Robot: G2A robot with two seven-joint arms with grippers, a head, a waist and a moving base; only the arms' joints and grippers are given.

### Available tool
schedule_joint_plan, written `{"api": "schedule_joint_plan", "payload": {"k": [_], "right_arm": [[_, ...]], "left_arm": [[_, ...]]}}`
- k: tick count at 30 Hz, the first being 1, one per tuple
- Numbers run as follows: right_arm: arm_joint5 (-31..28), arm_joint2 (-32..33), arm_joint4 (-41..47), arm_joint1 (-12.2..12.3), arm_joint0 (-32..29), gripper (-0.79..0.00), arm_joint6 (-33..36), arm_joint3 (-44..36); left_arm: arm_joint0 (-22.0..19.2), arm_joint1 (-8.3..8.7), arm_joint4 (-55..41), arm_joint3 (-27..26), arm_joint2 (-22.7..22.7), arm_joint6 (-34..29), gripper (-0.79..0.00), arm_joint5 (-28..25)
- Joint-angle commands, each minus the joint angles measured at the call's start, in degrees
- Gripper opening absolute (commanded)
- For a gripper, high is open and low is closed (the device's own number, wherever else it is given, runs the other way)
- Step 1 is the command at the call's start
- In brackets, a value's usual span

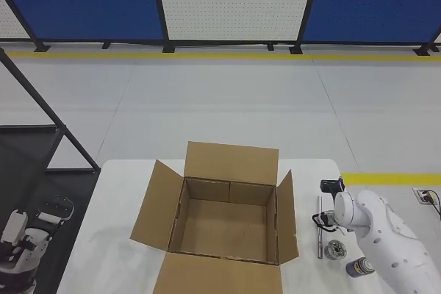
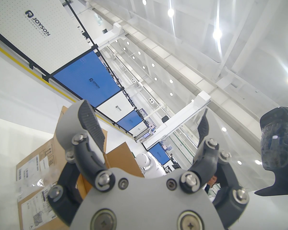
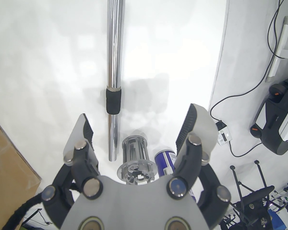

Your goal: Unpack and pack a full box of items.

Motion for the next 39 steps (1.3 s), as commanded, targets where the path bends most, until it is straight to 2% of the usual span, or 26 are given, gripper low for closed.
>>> {"api": "schedule_joint_plan", "payload": {"k": [1,2,3,4,10,26,39], "right_arm": [[-0.24,-0.44,0.27,-0.35,0.55,-0.305,-0.19,1.03],[-0.42,-0.66,0.32,-0.51,0.82,-0.317,-0.31,1.50],[-0.54,-0.84,0.36,-0.67,1.07,-0.388,-0.39,1.94],[-0.66,-0.98,0.46,-0.81,1.29,-0.406,-0.51,2.29],[-0.91,-1.48,0.93,-1.56,2.30,-0.416,-0.66,4.35],[-4.11,-2.02,5.25,-3.51,4.86,-0.499,-1.90,11.29],[-5.25,-2.29,4.66,-4.19,5.07,-0.514,-2.21,11.54]], "left_arm": [[0.00,0.00,0.00,0.00,0.00,0.00,0.000,0.00],[0.00,0.00,0.00,0.00,0.00,0.00,0.000,0.00],[0.00,0.00,0.00,0.00,0.00,0.00,0.000,0.00],[0.00,0.00,0.00,0.00,0.00,0.00,0.000,0.00],[0.00,0.00,0.00,0.00,0.00,0.00,0.000,0.00],[0.00,0.00,0.00,0.00,0.00,0.00,0.000,0.00],[0.00,0.00,0.00,0.00,0.00,0.00,0.000,0.00]]}}
